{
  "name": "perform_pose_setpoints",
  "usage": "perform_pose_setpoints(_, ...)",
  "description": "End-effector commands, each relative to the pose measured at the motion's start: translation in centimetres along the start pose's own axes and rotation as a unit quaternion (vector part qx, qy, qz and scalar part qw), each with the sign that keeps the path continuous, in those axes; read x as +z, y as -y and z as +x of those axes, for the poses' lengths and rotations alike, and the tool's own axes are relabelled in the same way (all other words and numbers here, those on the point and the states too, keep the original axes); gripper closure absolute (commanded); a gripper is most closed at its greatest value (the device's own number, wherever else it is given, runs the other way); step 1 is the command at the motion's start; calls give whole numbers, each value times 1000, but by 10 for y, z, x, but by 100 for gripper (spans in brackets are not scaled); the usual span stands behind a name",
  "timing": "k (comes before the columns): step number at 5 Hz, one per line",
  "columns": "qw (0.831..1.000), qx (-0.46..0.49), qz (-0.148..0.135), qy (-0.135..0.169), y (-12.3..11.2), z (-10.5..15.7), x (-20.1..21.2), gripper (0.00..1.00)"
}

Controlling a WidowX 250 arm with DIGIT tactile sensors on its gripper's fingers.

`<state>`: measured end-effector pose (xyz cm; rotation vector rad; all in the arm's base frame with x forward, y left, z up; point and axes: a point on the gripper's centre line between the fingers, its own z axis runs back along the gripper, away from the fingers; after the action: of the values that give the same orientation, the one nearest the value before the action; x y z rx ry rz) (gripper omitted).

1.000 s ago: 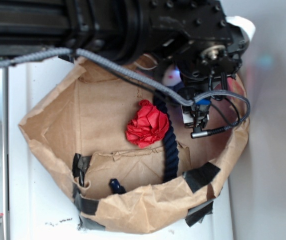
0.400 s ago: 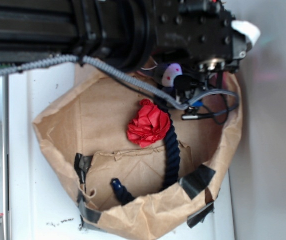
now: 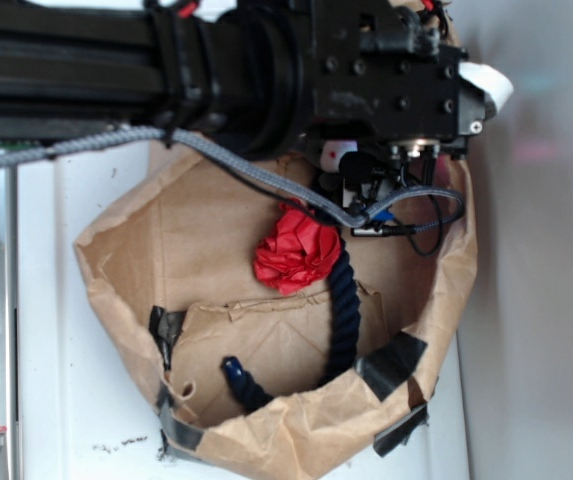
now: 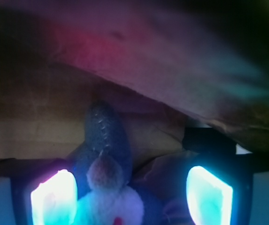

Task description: Grab the gray animal.

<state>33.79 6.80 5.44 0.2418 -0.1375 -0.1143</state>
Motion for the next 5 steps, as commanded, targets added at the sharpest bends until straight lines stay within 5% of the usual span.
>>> perform_pose_setpoints(1,999,-29,-29,-7,21,-1,-3,0)
perform_pose_setpoints(3,999,-3,-41,7,18,18,-17,0)
perform_pose_setpoints(4,998,25,-49,6,3,27,-20,100)
perform_pose_setpoints(5,998,32,-53,12,-8,31,-19,100)
